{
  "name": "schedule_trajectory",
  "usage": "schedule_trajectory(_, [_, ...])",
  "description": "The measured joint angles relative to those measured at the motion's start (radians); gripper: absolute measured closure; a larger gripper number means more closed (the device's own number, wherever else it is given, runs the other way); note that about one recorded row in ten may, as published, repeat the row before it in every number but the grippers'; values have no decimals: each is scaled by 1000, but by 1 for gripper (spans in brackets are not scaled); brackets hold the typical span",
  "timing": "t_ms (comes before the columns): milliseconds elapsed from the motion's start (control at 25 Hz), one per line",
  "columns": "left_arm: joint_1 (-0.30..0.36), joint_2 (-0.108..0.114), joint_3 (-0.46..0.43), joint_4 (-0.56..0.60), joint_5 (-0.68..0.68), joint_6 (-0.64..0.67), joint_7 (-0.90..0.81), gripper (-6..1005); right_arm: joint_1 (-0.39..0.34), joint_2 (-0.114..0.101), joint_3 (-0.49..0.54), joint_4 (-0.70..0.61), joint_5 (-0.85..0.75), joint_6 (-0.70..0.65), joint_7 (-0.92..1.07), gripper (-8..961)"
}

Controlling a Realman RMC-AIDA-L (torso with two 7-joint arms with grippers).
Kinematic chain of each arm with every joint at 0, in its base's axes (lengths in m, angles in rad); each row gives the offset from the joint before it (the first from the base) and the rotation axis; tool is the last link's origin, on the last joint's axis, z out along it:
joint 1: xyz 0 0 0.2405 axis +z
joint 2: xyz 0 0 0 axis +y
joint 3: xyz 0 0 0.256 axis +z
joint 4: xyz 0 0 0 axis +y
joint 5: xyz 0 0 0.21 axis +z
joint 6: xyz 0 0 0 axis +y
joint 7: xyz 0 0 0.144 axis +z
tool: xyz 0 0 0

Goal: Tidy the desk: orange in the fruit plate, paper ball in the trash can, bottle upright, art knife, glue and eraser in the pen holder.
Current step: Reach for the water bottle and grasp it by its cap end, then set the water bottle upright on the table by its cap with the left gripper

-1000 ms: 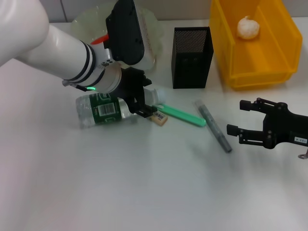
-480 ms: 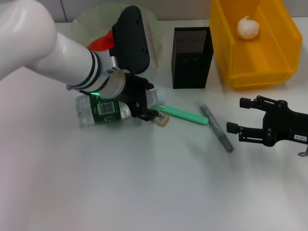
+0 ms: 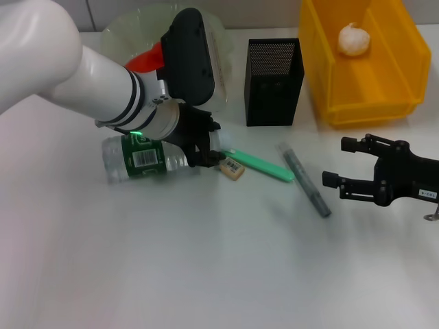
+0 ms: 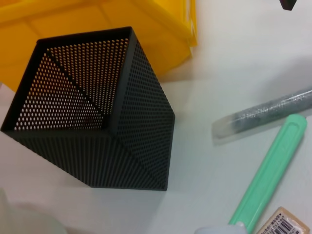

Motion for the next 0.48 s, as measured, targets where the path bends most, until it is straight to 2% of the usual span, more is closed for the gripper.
schedule_trajectory(160, [0,0,10,8,-1,4,-2,480,0,0,0,0,2,0,1,119])
schedule_trajectory(360, [10,0,18,37,0,24,-10,554,0,0,0,0,2,0,1,119])
schedule_trajectory(480, [23,0,18,61,-1,35,-19,554,0,0,0,0,2,0,2,119])
